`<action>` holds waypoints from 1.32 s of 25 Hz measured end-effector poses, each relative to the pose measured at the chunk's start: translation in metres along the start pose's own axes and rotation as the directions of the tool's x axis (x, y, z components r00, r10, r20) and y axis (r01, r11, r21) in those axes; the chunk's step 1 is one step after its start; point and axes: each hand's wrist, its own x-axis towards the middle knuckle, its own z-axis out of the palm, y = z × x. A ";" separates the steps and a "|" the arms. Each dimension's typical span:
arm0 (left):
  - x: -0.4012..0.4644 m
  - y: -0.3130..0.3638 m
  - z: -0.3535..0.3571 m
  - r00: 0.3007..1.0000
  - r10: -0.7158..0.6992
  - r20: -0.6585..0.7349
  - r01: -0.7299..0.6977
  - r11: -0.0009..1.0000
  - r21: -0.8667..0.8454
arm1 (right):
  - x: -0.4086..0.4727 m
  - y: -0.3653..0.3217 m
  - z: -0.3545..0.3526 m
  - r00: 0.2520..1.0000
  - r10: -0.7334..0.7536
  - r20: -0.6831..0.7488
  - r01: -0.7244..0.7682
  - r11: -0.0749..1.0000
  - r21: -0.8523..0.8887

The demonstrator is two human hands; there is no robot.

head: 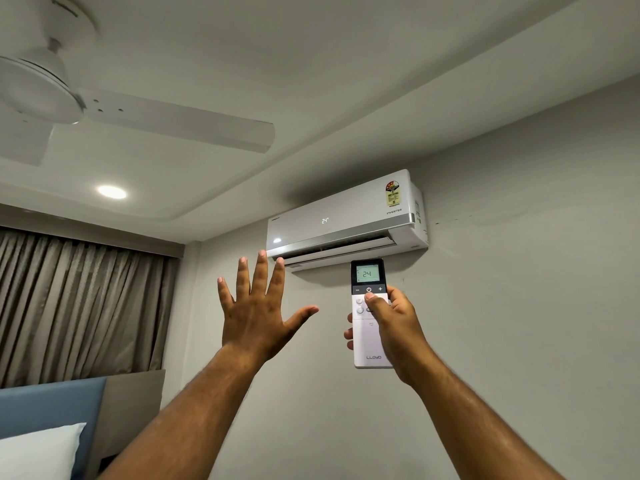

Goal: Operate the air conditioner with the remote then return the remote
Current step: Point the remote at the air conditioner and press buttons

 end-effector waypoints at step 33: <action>-0.002 0.003 -0.006 1.000 -0.004 -0.005 0.004 1.000 -0.011 | -0.001 -0.003 -0.002 0.999 0.004 -0.042 -0.004 1.000 0.013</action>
